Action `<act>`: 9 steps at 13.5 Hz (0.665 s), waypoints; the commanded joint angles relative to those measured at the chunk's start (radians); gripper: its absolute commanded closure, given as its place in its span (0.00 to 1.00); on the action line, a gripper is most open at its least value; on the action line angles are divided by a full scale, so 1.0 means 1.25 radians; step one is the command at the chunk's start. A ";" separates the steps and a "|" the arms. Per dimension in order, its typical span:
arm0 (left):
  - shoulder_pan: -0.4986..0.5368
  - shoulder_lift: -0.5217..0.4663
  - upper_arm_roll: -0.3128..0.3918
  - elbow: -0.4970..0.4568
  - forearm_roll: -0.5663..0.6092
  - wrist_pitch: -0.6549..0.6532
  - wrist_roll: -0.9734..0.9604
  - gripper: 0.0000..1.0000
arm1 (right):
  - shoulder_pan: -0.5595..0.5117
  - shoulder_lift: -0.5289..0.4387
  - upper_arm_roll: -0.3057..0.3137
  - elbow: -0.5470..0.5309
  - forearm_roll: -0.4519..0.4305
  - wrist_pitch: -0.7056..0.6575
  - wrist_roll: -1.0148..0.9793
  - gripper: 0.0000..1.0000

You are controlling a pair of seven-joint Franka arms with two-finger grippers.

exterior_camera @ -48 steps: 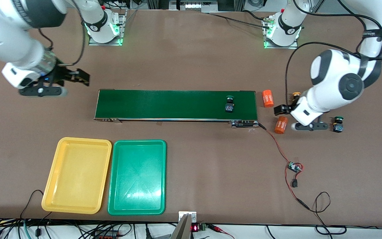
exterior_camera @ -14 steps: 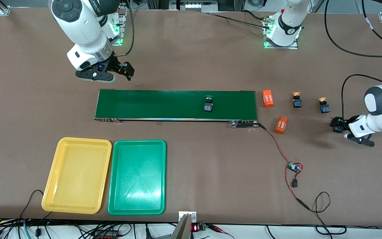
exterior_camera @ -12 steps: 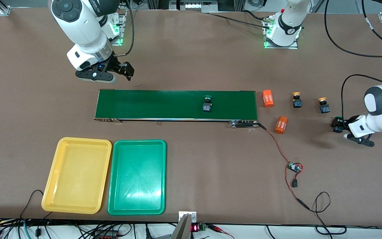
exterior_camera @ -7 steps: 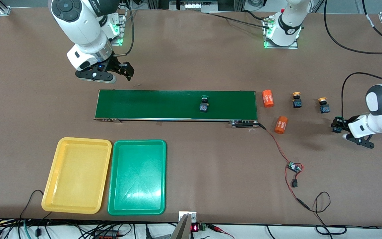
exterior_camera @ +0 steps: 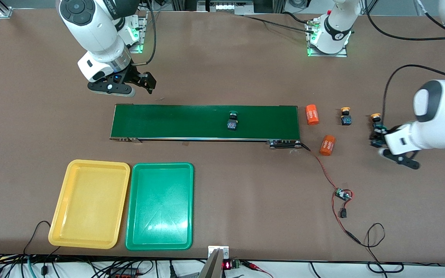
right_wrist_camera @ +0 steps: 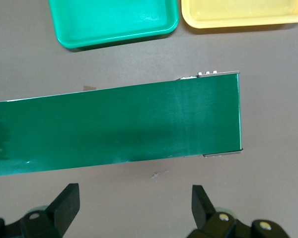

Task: Sort buttons by color to trays
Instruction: 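Grasp another green-based push button with the left gripper, then place the second button on the belt end with the left gripper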

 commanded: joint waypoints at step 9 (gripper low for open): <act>-0.320 -0.042 0.006 -0.112 -0.138 0.081 -0.431 1.00 | 0.022 0.006 0.005 -0.017 -0.013 0.086 0.022 0.00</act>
